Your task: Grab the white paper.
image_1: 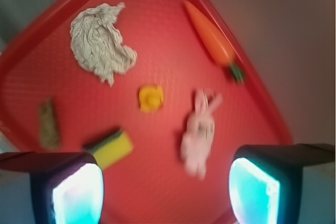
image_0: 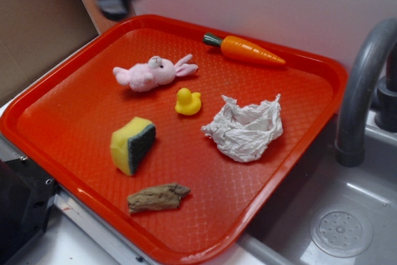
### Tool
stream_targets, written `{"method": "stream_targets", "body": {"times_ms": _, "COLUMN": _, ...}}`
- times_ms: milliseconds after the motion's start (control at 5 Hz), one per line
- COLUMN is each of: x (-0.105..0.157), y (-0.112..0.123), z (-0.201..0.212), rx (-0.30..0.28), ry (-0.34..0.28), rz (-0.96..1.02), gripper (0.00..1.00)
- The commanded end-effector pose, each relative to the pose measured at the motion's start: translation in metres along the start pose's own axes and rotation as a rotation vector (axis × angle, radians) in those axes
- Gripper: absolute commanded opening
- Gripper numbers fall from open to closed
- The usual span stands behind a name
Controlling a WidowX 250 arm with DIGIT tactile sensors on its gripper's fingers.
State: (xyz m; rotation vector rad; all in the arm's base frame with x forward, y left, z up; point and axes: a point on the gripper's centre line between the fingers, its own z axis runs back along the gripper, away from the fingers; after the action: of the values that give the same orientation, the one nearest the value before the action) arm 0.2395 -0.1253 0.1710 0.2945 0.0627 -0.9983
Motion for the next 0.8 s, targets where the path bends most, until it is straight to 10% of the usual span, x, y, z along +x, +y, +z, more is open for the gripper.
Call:
{"method": "stream_targets", "body": {"times_ms": 0, "x": 0.049, "y": -0.033, "z": -0.056, "rx": -0.105, "ry": -0.035, "rz": -0.214, "gripper": 1.0}}
{"method": "stream_targets", "body": {"times_ms": 600, "x": 0.068, "y": -0.061, "z": -0.104, "rx": -0.224, "ry": 0.023, "rz": -0.293, "gripper": 1.0}}
